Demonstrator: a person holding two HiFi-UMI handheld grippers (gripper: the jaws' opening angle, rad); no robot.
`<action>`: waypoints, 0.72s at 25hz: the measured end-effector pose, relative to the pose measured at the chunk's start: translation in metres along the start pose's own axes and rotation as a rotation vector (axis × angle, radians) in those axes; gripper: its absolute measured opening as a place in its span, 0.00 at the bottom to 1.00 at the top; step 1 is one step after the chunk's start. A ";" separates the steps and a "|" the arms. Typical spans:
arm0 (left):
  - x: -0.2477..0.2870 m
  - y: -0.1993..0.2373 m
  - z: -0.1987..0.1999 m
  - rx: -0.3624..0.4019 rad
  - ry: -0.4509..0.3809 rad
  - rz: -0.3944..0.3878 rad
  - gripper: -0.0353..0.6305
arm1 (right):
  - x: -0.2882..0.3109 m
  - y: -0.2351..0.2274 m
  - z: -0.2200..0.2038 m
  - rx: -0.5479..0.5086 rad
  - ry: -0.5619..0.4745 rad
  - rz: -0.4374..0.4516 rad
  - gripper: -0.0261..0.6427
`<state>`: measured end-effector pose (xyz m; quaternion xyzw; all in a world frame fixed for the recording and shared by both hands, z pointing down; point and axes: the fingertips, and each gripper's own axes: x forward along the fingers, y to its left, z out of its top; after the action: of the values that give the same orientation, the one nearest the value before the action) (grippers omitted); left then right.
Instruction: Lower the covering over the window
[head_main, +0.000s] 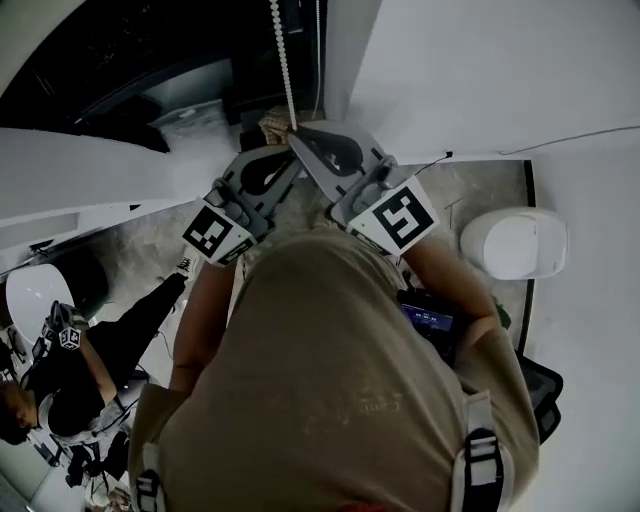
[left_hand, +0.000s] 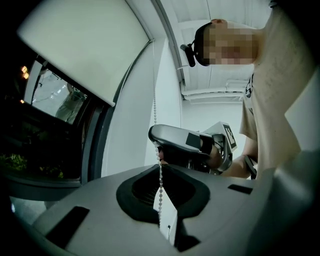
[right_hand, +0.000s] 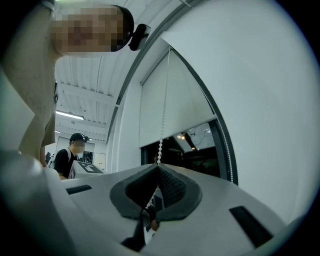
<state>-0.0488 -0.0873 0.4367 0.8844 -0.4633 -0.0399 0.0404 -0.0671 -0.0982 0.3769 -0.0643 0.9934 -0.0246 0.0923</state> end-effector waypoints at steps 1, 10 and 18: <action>0.001 -0.001 -0.001 0.004 -0.005 0.003 0.09 | -0.001 -0.001 0.000 0.009 -0.006 -0.004 0.06; 0.006 -0.006 -0.009 -0.080 -0.044 0.039 0.09 | -0.013 -0.003 -0.008 0.044 -0.016 -0.003 0.06; 0.002 -0.007 -0.010 -0.111 -0.087 0.074 0.09 | -0.015 0.001 -0.008 0.076 -0.034 -0.002 0.06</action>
<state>-0.0411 -0.0846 0.4455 0.8604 -0.4942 -0.1025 0.0705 -0.0539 -0.0953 0.3871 -0.0620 0.9900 -0.0612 0.1113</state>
